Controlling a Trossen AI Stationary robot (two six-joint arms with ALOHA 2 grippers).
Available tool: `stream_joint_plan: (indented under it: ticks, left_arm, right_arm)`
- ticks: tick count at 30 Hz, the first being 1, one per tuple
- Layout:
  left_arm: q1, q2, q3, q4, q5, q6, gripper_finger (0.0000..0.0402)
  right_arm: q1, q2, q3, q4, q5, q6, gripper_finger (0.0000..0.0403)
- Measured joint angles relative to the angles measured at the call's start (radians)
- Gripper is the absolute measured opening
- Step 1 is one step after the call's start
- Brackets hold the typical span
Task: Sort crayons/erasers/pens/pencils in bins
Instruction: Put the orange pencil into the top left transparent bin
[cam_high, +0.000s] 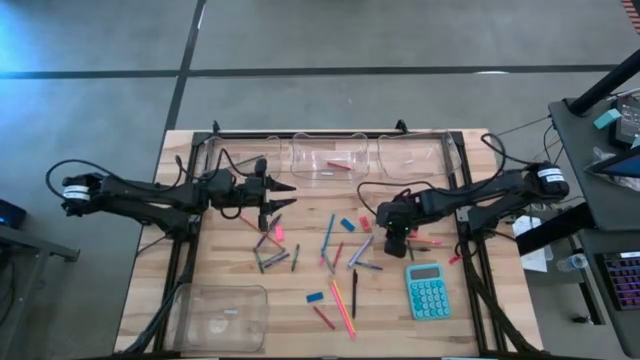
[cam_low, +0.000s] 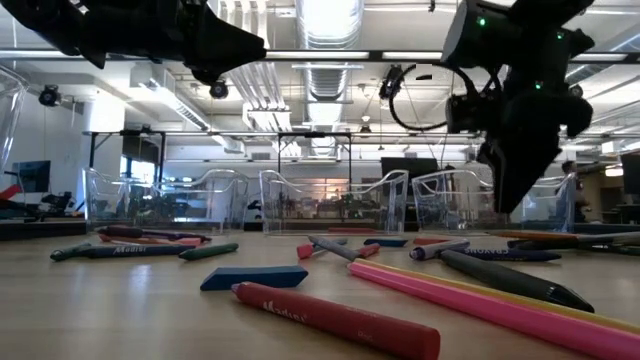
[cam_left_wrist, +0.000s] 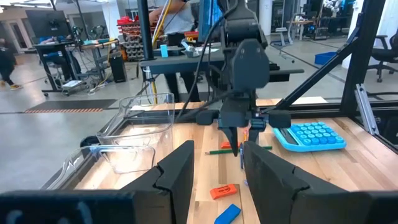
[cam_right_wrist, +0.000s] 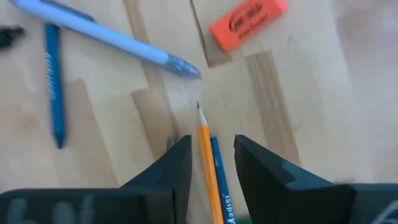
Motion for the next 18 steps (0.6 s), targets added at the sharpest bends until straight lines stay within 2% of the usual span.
stream_joint_plan:
  ticks: [9,18]
  left_arm:
    - [0.0,0.0,0.0,-0.001,0.0,-0.024,0.0125]
    - [-0.001,0.0,0.0,-0.008,0.0,-0.049,0.0125]
  right_arm:
    - [0.0,0.007,0.004,0.007,0.0,-0.009,0.012]
    - [0.0,0.092,-0.002,0.058,0.001,-0.024,0.0161]
